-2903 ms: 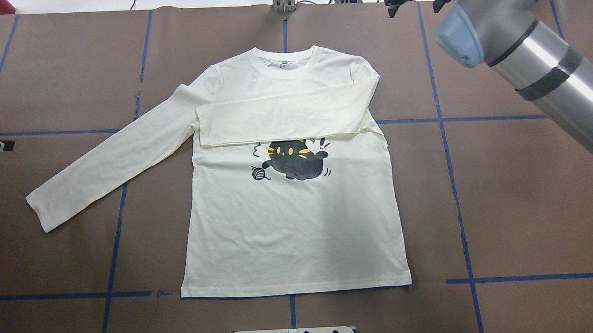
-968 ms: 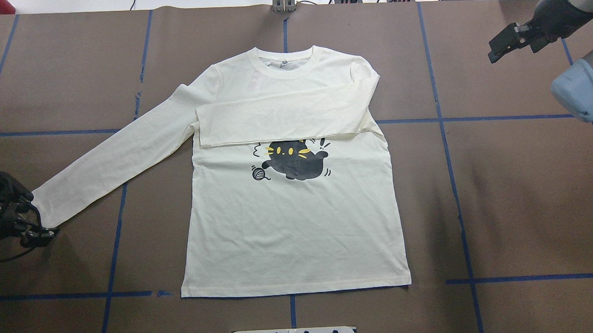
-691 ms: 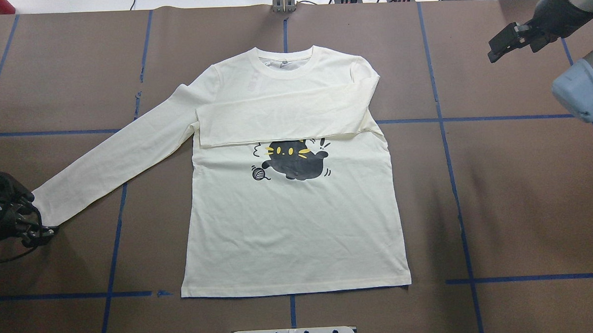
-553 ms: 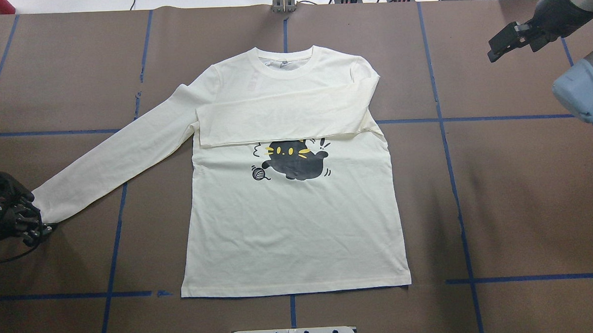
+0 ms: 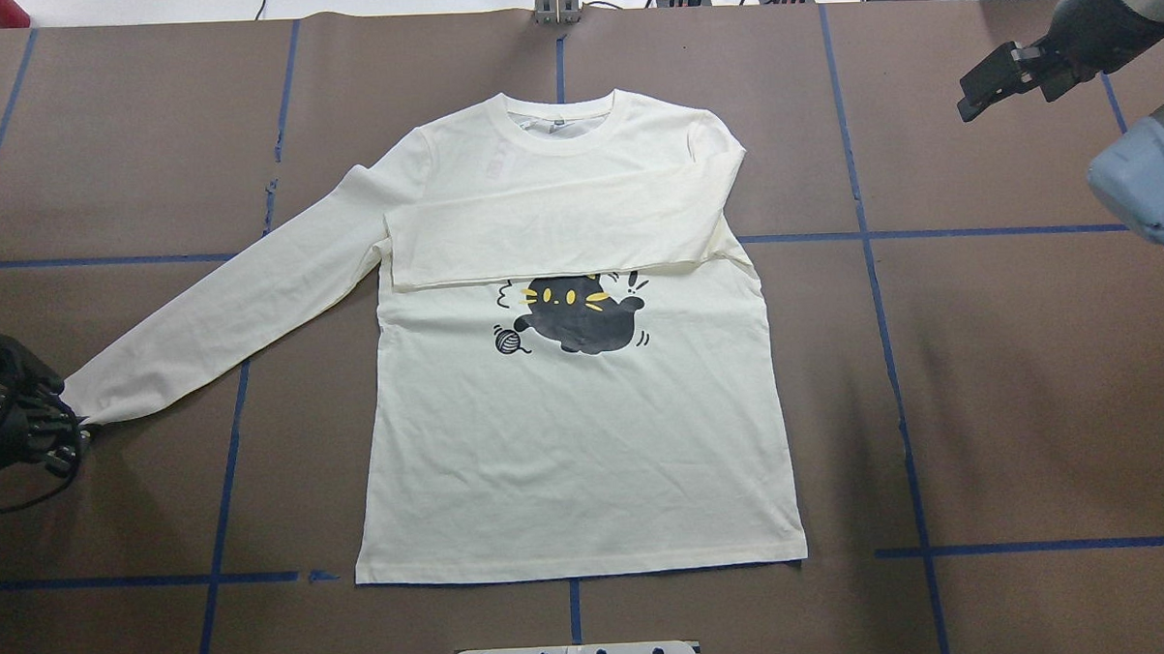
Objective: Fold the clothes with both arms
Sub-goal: 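Lower the left gripper and grasp the cuff of the other sleeve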
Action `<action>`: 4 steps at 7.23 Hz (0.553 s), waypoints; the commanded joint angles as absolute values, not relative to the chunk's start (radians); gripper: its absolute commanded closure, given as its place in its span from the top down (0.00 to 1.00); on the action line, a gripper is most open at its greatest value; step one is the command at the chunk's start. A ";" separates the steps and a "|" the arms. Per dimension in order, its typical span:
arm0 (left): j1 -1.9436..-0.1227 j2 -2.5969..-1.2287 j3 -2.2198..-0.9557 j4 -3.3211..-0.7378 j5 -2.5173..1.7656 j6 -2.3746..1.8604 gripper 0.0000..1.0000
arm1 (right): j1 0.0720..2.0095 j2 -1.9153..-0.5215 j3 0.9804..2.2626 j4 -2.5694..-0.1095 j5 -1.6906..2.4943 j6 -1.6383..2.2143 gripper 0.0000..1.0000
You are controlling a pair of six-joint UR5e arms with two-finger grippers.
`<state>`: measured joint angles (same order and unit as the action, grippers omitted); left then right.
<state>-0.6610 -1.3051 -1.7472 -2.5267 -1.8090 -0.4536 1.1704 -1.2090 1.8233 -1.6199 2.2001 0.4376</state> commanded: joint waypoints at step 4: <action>-0.860 -1.587 -1.758 -2.227 -1.816 -0.377 0.00 | 1.170 -1.223 1.824 -1.618 2.201 0.437 1.00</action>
